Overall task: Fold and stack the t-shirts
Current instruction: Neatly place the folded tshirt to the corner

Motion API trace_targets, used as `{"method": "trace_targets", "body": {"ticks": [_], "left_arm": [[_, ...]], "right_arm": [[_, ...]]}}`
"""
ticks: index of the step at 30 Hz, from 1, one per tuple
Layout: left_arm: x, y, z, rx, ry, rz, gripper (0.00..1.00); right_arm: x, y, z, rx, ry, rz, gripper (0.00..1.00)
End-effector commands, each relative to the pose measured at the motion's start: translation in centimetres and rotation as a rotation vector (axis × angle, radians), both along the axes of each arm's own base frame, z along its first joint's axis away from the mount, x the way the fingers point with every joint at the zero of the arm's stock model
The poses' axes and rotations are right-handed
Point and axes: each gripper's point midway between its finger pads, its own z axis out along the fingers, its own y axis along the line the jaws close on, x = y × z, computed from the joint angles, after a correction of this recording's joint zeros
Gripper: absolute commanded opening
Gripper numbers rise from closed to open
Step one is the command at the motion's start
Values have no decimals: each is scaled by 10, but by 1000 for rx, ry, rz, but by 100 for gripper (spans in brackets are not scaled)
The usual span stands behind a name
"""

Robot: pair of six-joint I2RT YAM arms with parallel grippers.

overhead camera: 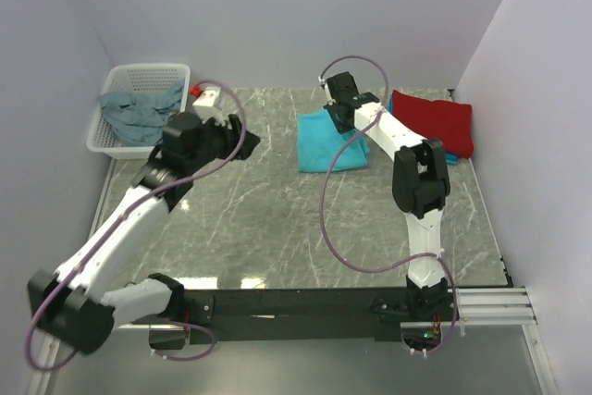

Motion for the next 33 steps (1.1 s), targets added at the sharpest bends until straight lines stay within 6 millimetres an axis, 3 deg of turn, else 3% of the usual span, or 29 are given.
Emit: {"method": "trace_targets", "body": {"ticks": [1, 2, 3, 4, 6, 9, 12, 21, 33], "left_arm": [[-27, 34, -23, 135, 11, 52, 59], [-33, 36, -27, 143, 6, 44, 59], [-41, 38, -43, 155, 30, 30, 59], [-47, 40, -40, 150, 6, 26, 59], [-55, 46, -58, 178, 15, 21, 59], [-62, 50, -65, 191, -8, 15, 60], [-62, 49, -58, 189, -41, 5, 60], [-63, 49, -66, 223, -16, -20, 59], [-65, 49, -66, 219, -17, -24, 59]], "right_arm": [[15, -39, 54, -190, -195, -54, 0], [14, -43, 63, -203, -219, -60, 0], [16, -47, 67, -231, -232, -56, 0], [15, -53, 70, -258, -241, -71, 0], [15, -59, 78, -286, -251, -74, 0], [15, -69, 89, -323, -271, -87, 0], [15, -80, 99, -363, -294, -108, 0], [21, -102, 146, -380, -396, -155, 0], [29, -134, 172, -383, -440, -198, 0]]}}
